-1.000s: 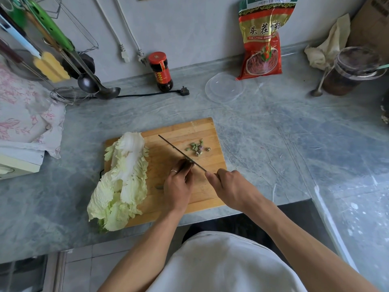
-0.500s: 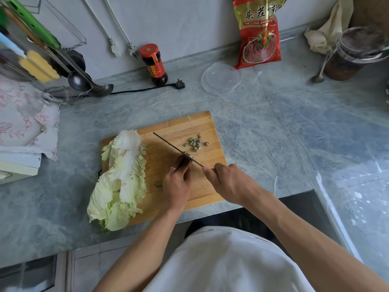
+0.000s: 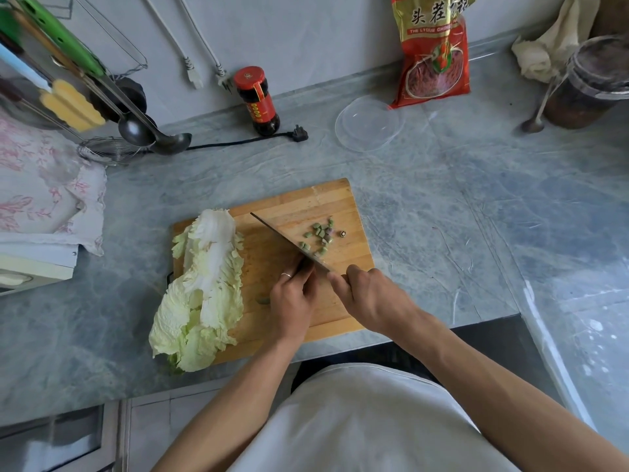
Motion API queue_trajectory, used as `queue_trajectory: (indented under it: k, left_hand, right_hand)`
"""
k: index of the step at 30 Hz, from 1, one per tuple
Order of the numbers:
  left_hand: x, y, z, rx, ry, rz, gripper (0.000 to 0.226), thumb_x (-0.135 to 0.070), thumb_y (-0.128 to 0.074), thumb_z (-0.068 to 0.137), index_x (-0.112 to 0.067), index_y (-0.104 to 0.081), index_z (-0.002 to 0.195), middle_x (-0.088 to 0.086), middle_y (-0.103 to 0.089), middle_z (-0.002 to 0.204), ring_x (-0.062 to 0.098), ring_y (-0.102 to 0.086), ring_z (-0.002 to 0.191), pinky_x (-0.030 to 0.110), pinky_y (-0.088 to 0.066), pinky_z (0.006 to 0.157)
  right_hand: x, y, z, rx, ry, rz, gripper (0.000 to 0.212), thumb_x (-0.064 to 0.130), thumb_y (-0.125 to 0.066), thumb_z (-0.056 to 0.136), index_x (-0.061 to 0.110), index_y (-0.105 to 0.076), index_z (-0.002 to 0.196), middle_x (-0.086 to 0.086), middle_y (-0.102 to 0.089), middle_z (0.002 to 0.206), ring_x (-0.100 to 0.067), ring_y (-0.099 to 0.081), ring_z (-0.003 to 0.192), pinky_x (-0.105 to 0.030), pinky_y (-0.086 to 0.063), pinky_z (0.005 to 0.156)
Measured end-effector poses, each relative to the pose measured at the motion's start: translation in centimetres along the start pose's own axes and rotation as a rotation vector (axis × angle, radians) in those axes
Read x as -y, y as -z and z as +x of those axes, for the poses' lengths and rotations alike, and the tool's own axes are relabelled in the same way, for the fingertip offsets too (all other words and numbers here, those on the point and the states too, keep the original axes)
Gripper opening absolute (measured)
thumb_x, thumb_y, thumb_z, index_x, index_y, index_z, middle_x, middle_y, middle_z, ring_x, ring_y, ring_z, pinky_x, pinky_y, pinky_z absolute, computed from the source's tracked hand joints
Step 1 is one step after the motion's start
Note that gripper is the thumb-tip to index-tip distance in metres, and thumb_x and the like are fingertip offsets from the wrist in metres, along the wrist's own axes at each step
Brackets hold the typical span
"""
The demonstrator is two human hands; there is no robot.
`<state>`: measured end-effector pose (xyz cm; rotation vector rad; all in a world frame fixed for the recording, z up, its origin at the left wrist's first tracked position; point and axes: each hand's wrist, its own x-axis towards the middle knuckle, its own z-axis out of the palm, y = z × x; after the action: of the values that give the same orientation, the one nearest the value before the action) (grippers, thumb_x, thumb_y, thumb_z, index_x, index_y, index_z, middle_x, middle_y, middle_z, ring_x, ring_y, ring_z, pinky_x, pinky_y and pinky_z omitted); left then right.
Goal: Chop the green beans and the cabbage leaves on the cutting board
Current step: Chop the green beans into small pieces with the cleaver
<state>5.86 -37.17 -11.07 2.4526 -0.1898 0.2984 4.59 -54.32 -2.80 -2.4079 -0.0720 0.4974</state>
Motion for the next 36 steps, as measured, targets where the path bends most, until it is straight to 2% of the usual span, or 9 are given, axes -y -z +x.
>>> queue_trajectory:
  k: [4,8,12,13,15,22,30,33,36]
  left_hand:
    - [0.3,0.2,0.3,-0.025,0.010,-0.055,0.018,-0.010,-0.071,0.090,-0.009,-0.076,0.107,0.005,-0.073,0.113,0.019,-0.070,0.098,0.027,-0.056,0.081]
    - [0.4,0.2,0.5,-0.046,0.008,-0.102,0.014,-0.007,-0.074,0.088,-0.006,-0.077,0.102,0.006,-0.073,0.115,0.014,-0.069,0.105,0.029,-0.056,0.089]
    - [0.4,0.2,0.9,-0.063,-0.024,-0.117,0.016,-0.011,-0.075,0.088,-0.009,-0.078,0.103,0.006,-0.073,0.115,0.013,-0.068,0.107,0.025,-0.054,0.093]
    - [0.4,0.2,0.9,-0.059,-0.027,-0.117,0.016,-0.012,-0.075,0.089,-0.009,-0.078,0.105,0.005,-0.072,0.115,0.013,-0.068,0.107,0.027,-0.054,0.094]
    - [0.3,0.3,1.0,-0.050,-0.024,-0.122,0.017,-0.013,-0.073,0.091,-0.010,-0.077,0.107,0.004,-0.071,0.116,0.015,-0.067,0.108,0.030,-0.055,0.092]
    - [0.0,0.4,1.2,-0.034,-0.028,-0.104,0.018,-0.011,-0.072,0.092,-0.010,-0.076,0.109,0.005,-0.072,0.113,0.018,-0.068,0.101,0.029,-0.055,0.089]
    - [-0.2,0.3,1.1,-0.039,-0.011,-0.090,0.017,-0.009,-0.069,0.092,-0.009,-0.076,0.108,0.005,-0.072,0.112,0.017,-0.068,0.099,0.025,-0.052,0.089]
    - [0.0,0.2,1.0,-0.036,-0.005,-0.067,0.014,-0.009,-0.069,0.092,-0.009,-0.076,0.104,0.006,-0.074,0.107,0.019,-0.069,0.092,0.015,-0.047,0.085]
    - [-0.1,-0.1,0.9,-0.046,0.021,-0.070,0.013,-0.006,-0.072,0.089,-0.008,-0.077,0.101,0.007,-0.074,0.102,0.020,-0.069,0.087,0.015,-0.045,0.080]
  right_hand:
    - [-0.2,1.1,1.0,0.010,-0.039,0.083,0.056,0.055,-0.033,0.102,0.010,-0.045,0.070,-0.005,-0.049,0.061,-0.022,-0.044,0.054,-0.036,-0.035,0.051]
    - [-0.5,2.9,1.3,0.009,-0.036,0.087,0.061,0.051,-0.033,0.104,0.002,-0.052,0.074,-0.006,-0.049,0.061,-0.020,-0.043,0.054,-0.030,-0.028,0.048]
    - [0.4,3.8,-0.1,0.034,0.024,0.039,0.048,0.043,-0.034,0.107,0.017,-0.044,0.067,-0.009,-0.046,0.064,-0.025,-0.041,0.058,-0.037,-0.034,0.056]
    - [0.5,3.7,-0.3,0.033,0.016,0.045,0.051,0.045,-0.034,0.106,0.014,-0.046,0.068,-0.009,-0.047,0.063,-0.024,-0.041,0.057,-0.040,-0.036,0.058]
    - [0.4,3.3,-0.3,0.011,-0.003,0.063,0.058,0.052,-0.033,0.103,0.008,-0.045,0.068,-0.005,-0.046,0.059,-0.020,-0.039,0.052,-0.037,-0.034,0.055]
    - [0.1,2.4,-0.3,0.010,-0.013,0.053,0.058,0.058,-0.032,0.101,0.013,-0.041,0.066,-0.003,-0.046,0.058,-0.017,-0.038,0.048,-0.031,-0.031,0.050]
    - [0.6,1.7,-0.8,0.006,-0.006,0.020,0.059,0.065,-0.025,0.097,0.016,-0.039,0.067,-0.003,-0.048,0.059,-0.020,-0.041,0.048,-0.037,-0.037,0.049]
    - [1.0,1.2,-0.8,0.014,-0.016,-0.010,0.058,0.068,-0.020,0.094,0.019,-0.037,0.069,-0.003,-0.049,0.062,-0.021,-0.043,0.050,-0.032,-0.033,0.048]
    - [1.4,0.7,0.1,0.026,-0.025,-0.019,0.052,0.062,-0.026,0.099,0.020,-0.035,0.069,-0.002,-0.047,0.062,-0.019,-0.042,0.050,-0.030,-0.027,0.047]
